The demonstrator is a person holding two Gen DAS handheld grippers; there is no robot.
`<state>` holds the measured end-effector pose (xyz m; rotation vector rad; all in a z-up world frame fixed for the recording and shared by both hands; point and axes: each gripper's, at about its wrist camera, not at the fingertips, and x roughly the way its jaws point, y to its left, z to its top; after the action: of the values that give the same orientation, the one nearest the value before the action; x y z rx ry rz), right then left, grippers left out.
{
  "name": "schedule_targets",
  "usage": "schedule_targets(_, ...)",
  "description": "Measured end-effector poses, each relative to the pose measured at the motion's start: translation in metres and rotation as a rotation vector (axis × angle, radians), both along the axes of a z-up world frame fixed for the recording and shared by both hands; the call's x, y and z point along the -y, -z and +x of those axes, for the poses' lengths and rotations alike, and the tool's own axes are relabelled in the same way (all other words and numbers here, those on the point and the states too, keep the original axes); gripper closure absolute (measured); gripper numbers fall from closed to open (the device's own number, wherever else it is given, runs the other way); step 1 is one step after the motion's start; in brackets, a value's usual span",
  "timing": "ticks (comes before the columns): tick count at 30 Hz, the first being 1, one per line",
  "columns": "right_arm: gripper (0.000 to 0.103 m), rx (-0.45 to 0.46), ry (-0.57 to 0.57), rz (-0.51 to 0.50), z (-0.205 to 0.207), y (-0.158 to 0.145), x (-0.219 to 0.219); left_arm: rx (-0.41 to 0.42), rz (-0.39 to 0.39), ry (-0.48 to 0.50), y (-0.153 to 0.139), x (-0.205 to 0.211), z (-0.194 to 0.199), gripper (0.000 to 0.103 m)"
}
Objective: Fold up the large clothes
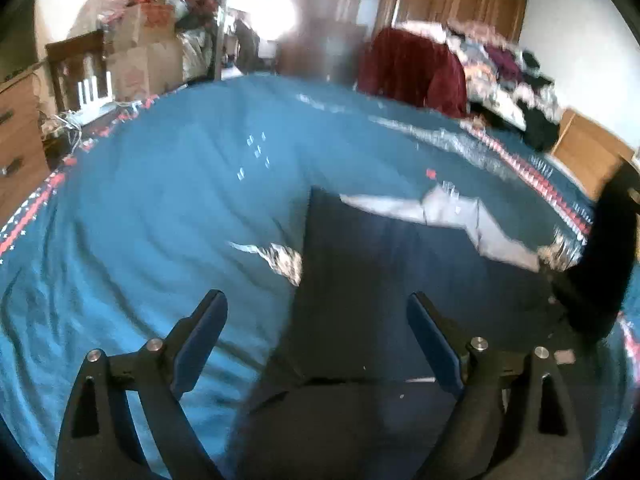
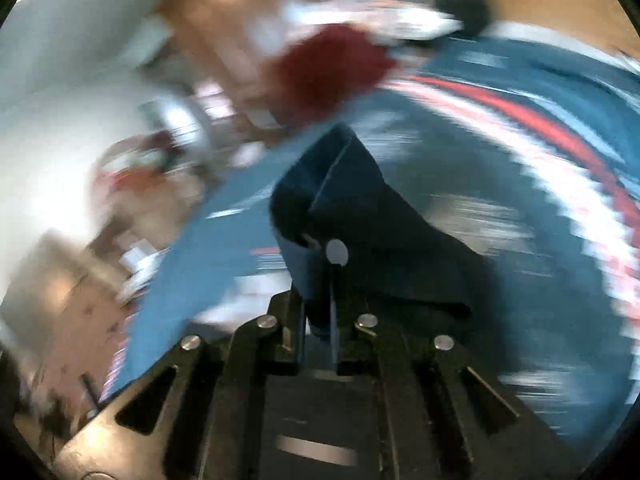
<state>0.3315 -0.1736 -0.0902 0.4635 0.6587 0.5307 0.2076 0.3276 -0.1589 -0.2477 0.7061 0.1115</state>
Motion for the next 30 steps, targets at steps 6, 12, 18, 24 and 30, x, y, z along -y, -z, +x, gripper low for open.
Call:
schedule_targets(6,0.095,-0.068,-0.270,-0.003,0.016,0.044,-0.209,0.025,-0.006,-0.051,-0.017,-0.042,-0.021,0.009)
schedule_targets(12,0.078,-0.267,-0.366,-0.138,0.003,0.128,-0.271,-0.014,-0.039,-0.072,0.001,-0.067,-0.030,0.009)
schedule_targets(18,0.053,-0.161,-0.255,-0.135,-0.045,0.108,-0.148,-0.052,-0.057,-0.033,0.024,-0.066,-0.028,0.009)
schedule_targets(24,0.052,-0.398,0.080,-0.232,-0.049,0.178,0.024,-0.137,-0.086,-0.018,0.050,-0.065,-0.032,0.009)
schedule_targets(30,0.046,-0.357,0.055,-0.245,-0.087,0.146,0.054,-0.229,-0.034,0.015,0.059,-0.062,-0.056,0.009)
